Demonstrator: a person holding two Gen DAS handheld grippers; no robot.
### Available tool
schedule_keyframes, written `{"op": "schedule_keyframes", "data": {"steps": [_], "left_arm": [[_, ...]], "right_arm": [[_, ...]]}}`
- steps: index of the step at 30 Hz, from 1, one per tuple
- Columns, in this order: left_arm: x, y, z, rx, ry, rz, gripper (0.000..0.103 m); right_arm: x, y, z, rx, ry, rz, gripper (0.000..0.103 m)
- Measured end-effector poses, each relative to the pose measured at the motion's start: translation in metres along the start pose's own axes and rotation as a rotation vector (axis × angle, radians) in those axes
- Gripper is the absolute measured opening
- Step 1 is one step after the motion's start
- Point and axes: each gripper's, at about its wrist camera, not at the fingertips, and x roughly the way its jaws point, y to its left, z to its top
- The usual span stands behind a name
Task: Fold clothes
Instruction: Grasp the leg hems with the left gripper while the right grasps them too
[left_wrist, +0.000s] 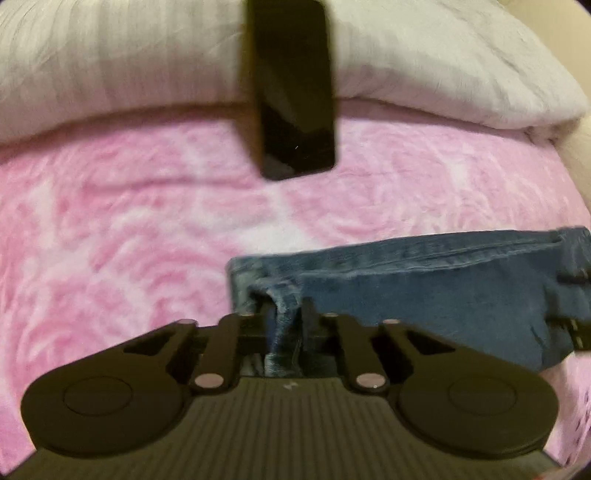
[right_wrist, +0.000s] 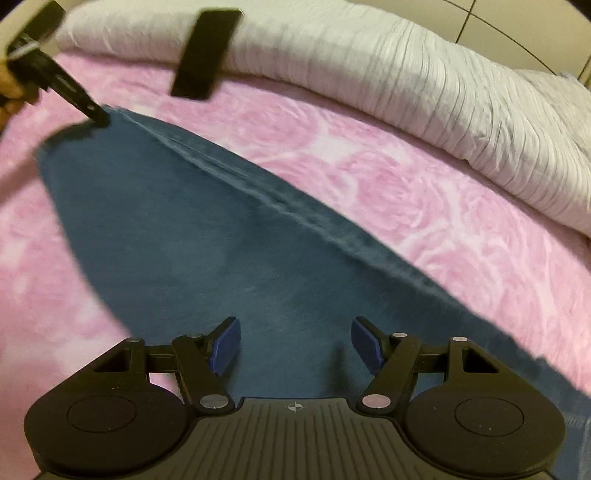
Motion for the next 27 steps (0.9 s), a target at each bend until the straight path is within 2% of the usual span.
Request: {"op": "schedule_keyframes", "data": {"steps": [2, 5, 8, 13, 18, 19, 20, 22, 23, 26, 27], "left_arm": [[-0.018, -0.005, 0.003, 0.024, -0.094, -0.007, 0.007], [-0.035, -0.002, 0.013, 0.034, -0.161, -0.018, 0.007], [-0.022, 0.006, 0.015, 0.028, -0.119, -0.004, 0.007], [0.004, 0.011, 0.006, 0.048, -0.037, 0.024, 0.008], [0.004, 0.014, 0.0, 0.048, -0.031, 0.02, 0.008], [0.004, 0.013, 0.0, 0.054, -0.029, 0.023, 0.008], [0.003, 0.012, 0.002, 0.059, -0.029, 0.025, 0.008], [-0.002, 0.01, 0.005, 0.062, -0.031, 0.024, 0.008], [-0.007, 0.009, 0.007, 0.067, -0.046, 0.023, 0.008], [-0.025, 0.004, 0.012, 0.08, -0.107, 0.037, 0.008], [-0.02, 0.004, 0.011, 0.08, -0.092, 0.049, 0.008]], "right_arm": [[0.004, -0.015, 0.006, 0.017, 0.0, -0.021, 0.068], [-0.004, -0.035, 0.01, 0.066, -0.04, -0.033, 0.068], [-0.001, -0.047, 0.009, 0.049, -0.051, -0.061, 0.068], [0.016, -0.061, 0.008, -0.138, -0.038, -0.092, 0.068], [0.027, -0.082, 0.006, -0.257, 0.019, -0.015, 0.068], [0.03, -0.086, 0.007, -0.273, 0.043, 0.013, 0.065], [0.033, -0.089, 0.007, -0.29, 0.067, 0.041, 0.041], [0.036, -0.096, 0.009, -0.312, 0.105, 0.087, 0.016], [0.034, -0.098, 0.012, -0.31, 0.109, 0.095, 0.013], [0.03, -0.104, 0.02, -0.298, 0.088, 0.085, 0.012], [0.031, -0.106, 0.022, -0.291, 0.081, 0.079, 0.012]]}}
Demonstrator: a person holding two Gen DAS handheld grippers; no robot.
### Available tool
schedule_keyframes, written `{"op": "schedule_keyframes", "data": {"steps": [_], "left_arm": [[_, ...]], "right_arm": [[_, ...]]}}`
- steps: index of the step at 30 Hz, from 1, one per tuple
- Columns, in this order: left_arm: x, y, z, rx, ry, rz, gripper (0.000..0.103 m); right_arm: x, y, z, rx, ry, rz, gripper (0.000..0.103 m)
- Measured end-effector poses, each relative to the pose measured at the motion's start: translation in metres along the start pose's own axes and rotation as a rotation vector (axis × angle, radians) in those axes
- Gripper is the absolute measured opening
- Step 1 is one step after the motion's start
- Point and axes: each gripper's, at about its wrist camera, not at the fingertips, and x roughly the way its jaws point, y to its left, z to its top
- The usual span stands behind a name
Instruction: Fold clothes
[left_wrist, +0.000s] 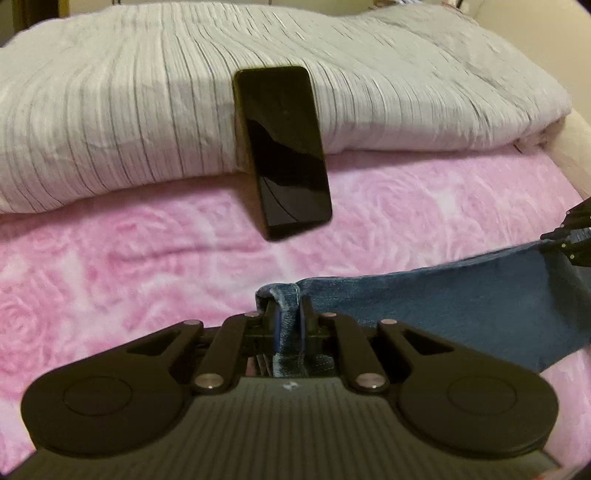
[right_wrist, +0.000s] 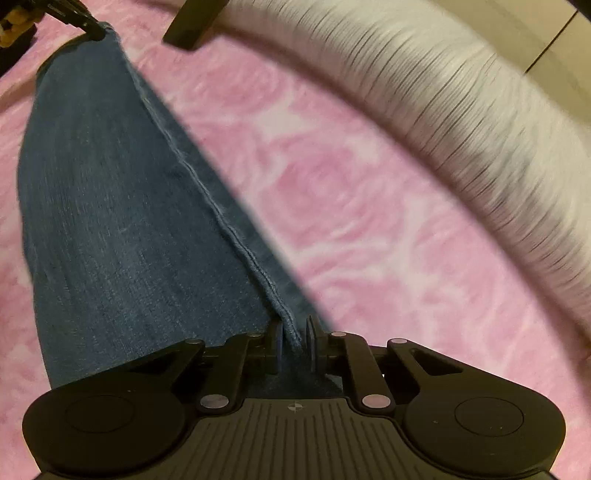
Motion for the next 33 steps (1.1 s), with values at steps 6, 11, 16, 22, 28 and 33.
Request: {"op": "schedule_keyframes", "data": {"steps": [6, 11, 16, 22, 28, 33], "left_arm": [[0.031, -0.003, -0.014, 0.008, 0.102, 0.051, 0.01], [0.009, 0.0, -0.012, -0.01, 0.038, 0.083, 0.016], [-0.026, -0.005, -0.009, 0.007, -0.051, 0.107, 0.015], [0.004, -0.035, -0.017, 0.123, 0.088, 0.109, 0.016], [-0.016, -0.067, -0.024, 0.233, 0.054, 0.198, 0.016], [-0.046, -0.135, -0.072, 0.643, 0.033, 0.272, 0.033]], "right_arm": [[0.014, 0.004, 0.001, -0.003, 0.005, -0.054, 0.017], [-0.027, 0.018, -0.018, 0.129, -0.112, -0.169, 0.05], [-0.051, 0.021, -0.073, 0.367, -0.102, -0.098, 0.056], [-0.022, -0.038, -0.126, 0.616, -0.024, -0.021, 0.056], [-0.079, -0.042, -0.139, 0.729, -0.107, -0.102, 0.056], [-0.117, 0.036, -0.166, 0.516, -0.08, -0.183, 0.056]]}}
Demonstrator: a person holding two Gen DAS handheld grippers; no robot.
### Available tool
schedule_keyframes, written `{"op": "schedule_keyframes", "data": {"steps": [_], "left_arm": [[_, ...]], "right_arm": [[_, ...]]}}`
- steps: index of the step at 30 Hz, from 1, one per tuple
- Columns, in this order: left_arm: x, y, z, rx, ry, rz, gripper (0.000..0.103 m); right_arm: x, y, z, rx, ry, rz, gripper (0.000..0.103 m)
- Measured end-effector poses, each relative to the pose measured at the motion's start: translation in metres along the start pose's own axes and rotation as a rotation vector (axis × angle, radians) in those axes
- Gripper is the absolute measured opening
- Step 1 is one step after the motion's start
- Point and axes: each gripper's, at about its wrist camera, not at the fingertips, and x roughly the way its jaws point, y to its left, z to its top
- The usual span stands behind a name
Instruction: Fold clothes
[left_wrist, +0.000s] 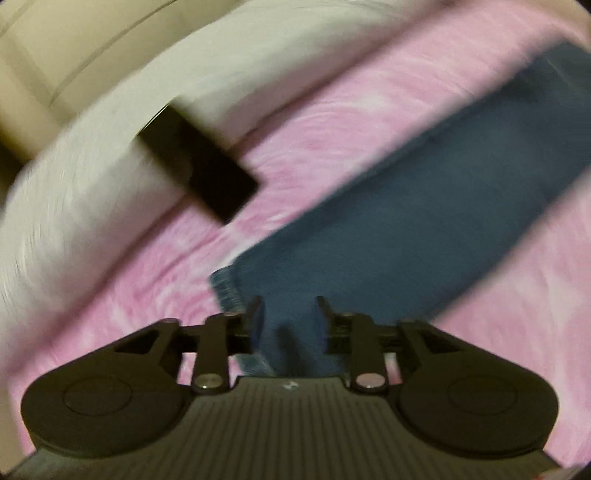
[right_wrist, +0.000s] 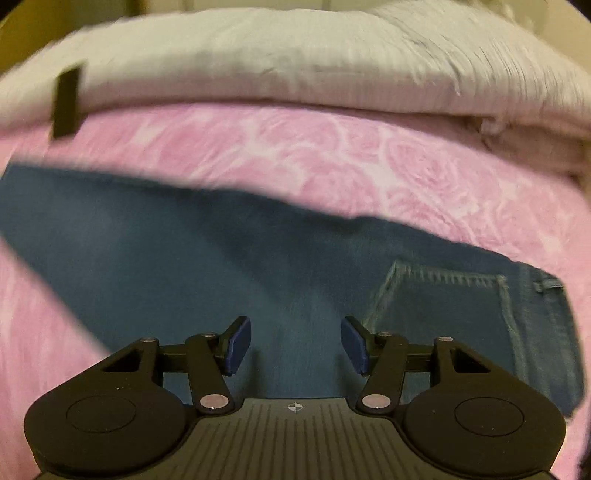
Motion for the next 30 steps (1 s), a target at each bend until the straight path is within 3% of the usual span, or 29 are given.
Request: {"op": "schedule_keyframes", "data": {"steps": [4, 9, 16, 18, 22, 27, 30], "left_arm": [[-0.011, -0.08, -0.03, 0.43, -0.056, 0.057, 0.043], [0.02, -0.129, -0.055, 0.688, -0.088, 0.127, 0.043], [0.053, -0.134, -0.072, 0.891, -0.15, 0.291, 0.048], [0.057, -0.128, -0.076, 0.895, -0.131, 0.322, 0.046], [0.064, -0.121, -0.078, 0.854, -0.08, 0.319, 0.024], [0.066, -0.115, -0.068, 0.757, -0.043, 0.279, 0.013], [0.064, -0.113, -0.062, 0.726, -0.018, 0.257, 0.012]], "right_arm": [[-0.016, 0.038, -0.057, -0.211, 0.017, -0.055, 0.056], [-0.007, 0.062, -0.098, -0.335, 0.042, -0.063, 0.056], [0.002, 0.067, -0.109, -0.42, 0.035, -0.14, 0.056], [0.002, 0.065, -0.111, -0.454, 0.025, -0.18, 0.056], [0.003, 0.062, -0.119, -0.53, 0.012, -0.27, 0.056], [0.018, 0.047, -0.152, -0.757, 0.024, -0.387, 0.056], [0.033, 0.021, -0.172, -0.835, 0.047, -0.443, 0.056]]}}
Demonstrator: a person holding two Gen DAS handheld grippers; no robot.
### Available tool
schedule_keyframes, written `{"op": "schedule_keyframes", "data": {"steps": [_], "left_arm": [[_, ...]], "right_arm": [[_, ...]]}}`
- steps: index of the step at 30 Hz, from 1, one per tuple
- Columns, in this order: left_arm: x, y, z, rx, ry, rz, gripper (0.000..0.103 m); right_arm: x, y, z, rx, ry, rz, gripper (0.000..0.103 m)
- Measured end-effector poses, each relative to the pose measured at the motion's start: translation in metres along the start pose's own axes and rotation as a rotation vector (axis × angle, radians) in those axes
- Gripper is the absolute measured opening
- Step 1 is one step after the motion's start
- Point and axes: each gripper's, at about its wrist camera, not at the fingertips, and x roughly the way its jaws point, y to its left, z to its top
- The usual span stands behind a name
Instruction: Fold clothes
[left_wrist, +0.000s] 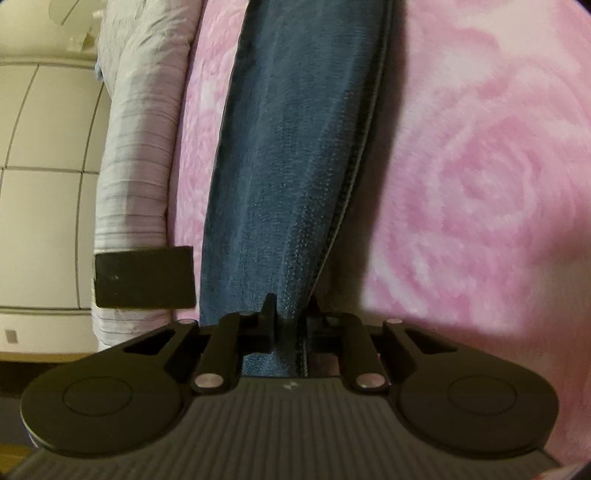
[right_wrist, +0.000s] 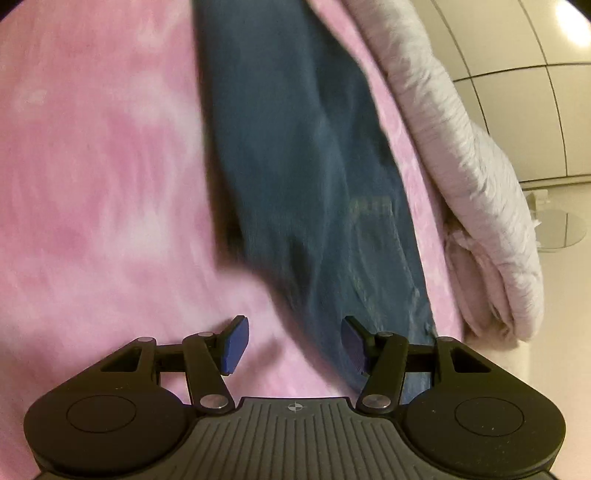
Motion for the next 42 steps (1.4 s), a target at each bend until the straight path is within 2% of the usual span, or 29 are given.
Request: {"op": "schedule_keyframes", "data": {"steps": [2, 6, 9, 11, 14, 17, 22, 25, 27, 34, 39, 42], "left_arm": [[0.0, 0.0, 0.001, -0.007, 0.01, -0.006, 0.012], [0.0, -0.007, 0.006, -0.011, 0.038, -0.006, 0.012], [0.0, -0.009, 0.01, -0.011, 0.057, 0.0, 0.012], [-0.002, -0.006, 0.011, -0.001, 0.061, 0.002, 0.011], [-0.011, 0.007, 0.011, 0.011, 0.048, 0.018, 0.011], [-0.031, 0.018, 0.012, 0.016, 0.046, 0.003, 0.01], [-0.085, 0.018, 0.007, 0.027, 0.046, -0.034, 0.01], [-0.136, -0.007, 0.0, 0.022, 0.062, -0.08, 0.01], [-0.179, -0.031, -0.021, 0.019, 0.081, -0.125, 0.01], [-0.31, -0.133, -0.072, 0.0, 0.121, -0.358, 0.011], [-0.345, -0.174, -0.097, -0.05, 0.069, -0.496, 0.019], [-0.354, -0.169, -0.114, -0.086, 0.043, -0.557, 0.021]], "right_arm": [[0.016, -0.006, -0.016, -0.016, -0.013, -0.029, 0.056], [0.043, -0.018, -0.025, -0.054, -0.156, -0.04, 0.056], [0.062, -0.024, -0.024, -0.078, -0.227, -0.055, 0.054], [0.063, -0.031, -0.027, -0.089, -0.243, -0.026, 0.031], [0.06, -0.043, -0.031, -0.095, -0.259, 0.024, 0.015], [0.049, -0.066, -0.033, -0.041, -0.26, 0.068, 0.011], [0.017, -0.092, -0.042, -0.061, -0.283, 0.091, 0.011], [-0.019, -0.08, -0.058, -0.092, -0.289, 0.124, 0.011], [-0.039, -0.067, -0.073, -0.108, -0.282, 0.163, 0.011], [-0.14, 0.024, -0.137, -0.125, -0.215, 0.307, 0.011], [-0.175, 0.069, -0.149, -0.144, -0.138, 0.297, 0.014], [-0.191, 0.08, -0.146, -0.164, -0.071, 0.275, 0.02]]}}
